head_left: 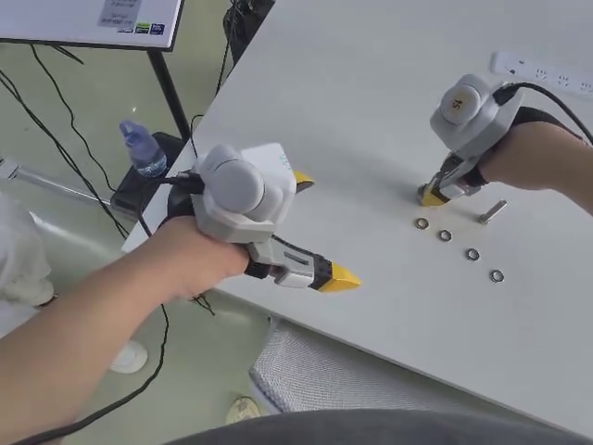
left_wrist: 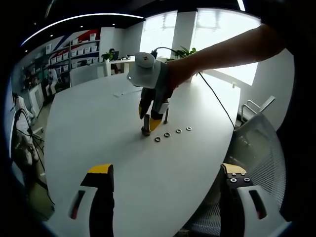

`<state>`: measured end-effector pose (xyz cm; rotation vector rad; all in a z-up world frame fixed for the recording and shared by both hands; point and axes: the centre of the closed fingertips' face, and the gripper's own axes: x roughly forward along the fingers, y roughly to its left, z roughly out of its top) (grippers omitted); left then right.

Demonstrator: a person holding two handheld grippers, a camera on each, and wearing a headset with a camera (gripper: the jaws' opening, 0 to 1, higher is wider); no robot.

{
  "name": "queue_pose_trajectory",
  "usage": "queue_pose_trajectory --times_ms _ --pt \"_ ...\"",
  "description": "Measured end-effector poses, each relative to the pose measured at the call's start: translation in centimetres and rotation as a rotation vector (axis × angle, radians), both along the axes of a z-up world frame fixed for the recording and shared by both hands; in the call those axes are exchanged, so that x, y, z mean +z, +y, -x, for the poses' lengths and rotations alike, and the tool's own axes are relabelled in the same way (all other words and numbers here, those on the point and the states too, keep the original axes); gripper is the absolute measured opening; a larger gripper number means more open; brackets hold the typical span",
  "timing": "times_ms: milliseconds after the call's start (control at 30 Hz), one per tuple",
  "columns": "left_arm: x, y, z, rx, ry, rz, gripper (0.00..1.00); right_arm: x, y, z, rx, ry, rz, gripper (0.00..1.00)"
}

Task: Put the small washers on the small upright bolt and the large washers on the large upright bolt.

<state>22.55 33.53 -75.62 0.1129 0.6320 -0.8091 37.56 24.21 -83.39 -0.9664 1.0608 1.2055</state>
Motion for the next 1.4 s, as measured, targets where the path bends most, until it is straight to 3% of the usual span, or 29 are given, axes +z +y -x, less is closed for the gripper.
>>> queue_pose_trajectory --times_ms 433,600,900,933,1400 --pt "0.0 -0.5 0.2 -0.010 0.000 -0.019 0.91 2.8 -1.1 -1.3 -0.024 -0.044 -0.071 0.42" --pt "0.1 -0.8 0.1 -0.017 0.000 -0.021 0.90 2.7 -2.2 -1.6 -0.027 -0.039 -0.066 0.41" --pt "0.2 -0.7 -0.1 -0.012 -0.006 -0.022 0.90 3.8 -5.7 -1.1 -0.035 -0.041 -0.029 0.40" --pt "0.4 -0.8 -0.2 -0.008 -0.009 -0.007 0.90 3.9 -6.3 -0.9 -0.037 -0.038 -0.023 0.40" --pt "0.0 -1.3 0.1 -0.025 0.002 -0.033 0.89 3.8 -11.3 0.8 -0.098 -0.016 -0.005 0.40"
